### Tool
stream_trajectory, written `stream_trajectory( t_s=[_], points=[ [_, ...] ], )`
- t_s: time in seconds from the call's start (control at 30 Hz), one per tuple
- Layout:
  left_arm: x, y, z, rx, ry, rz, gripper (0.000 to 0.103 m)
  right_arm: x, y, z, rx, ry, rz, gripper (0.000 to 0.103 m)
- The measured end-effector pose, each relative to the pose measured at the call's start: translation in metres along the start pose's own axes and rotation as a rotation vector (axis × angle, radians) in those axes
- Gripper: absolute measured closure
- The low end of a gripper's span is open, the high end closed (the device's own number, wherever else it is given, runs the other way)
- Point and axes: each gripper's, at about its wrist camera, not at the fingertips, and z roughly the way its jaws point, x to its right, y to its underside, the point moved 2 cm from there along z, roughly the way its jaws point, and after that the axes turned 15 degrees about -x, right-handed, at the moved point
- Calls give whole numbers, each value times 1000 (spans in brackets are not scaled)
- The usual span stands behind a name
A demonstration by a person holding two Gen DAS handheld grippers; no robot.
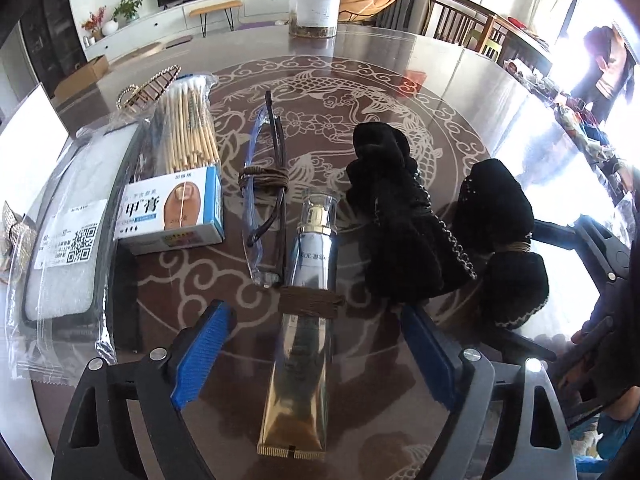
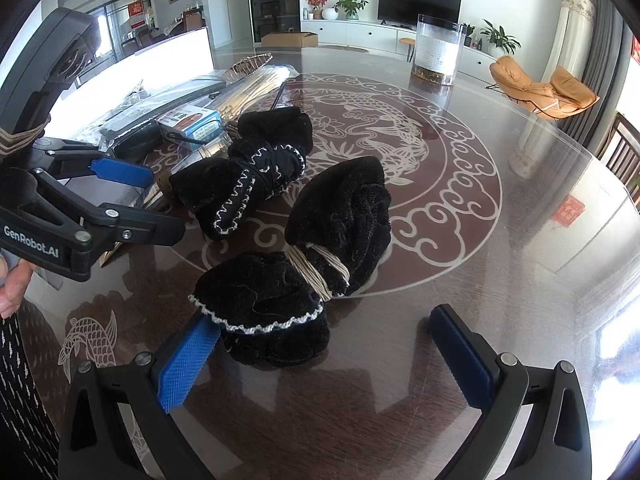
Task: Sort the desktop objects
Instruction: 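Close the right tool on the pouch while the left tool grasps the gold tube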
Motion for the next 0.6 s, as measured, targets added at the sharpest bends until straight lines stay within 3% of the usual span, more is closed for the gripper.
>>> stream_trajectory(
  t_s=[0.07,0.17,0.23,0.27,0.3,0.5,0.6],
  points=[
    [4,-6,4,-11,-45,5,14,0,0,0,0,0,0,0],
    [3,-6,3,-23,-48,-7,16,0,0,0,0,0,0,0],
    [2,-3,-3,-4,-45,3,41,0,1,0,0,0,0,0],
    [3,-4,-5,-2,-46,2,68,0,1,0,0,0,0,0],
    [-1,-2,-6,-9,-37,-7,73,0,0,0,0,0,0,0],
    [-18,21,-11,-77,43,-88,74,0,0,0,0,2,5,0],
    [-35,42,-16,-123,62,-235,74,0,0,0,0,3,7,0]
  ],
)
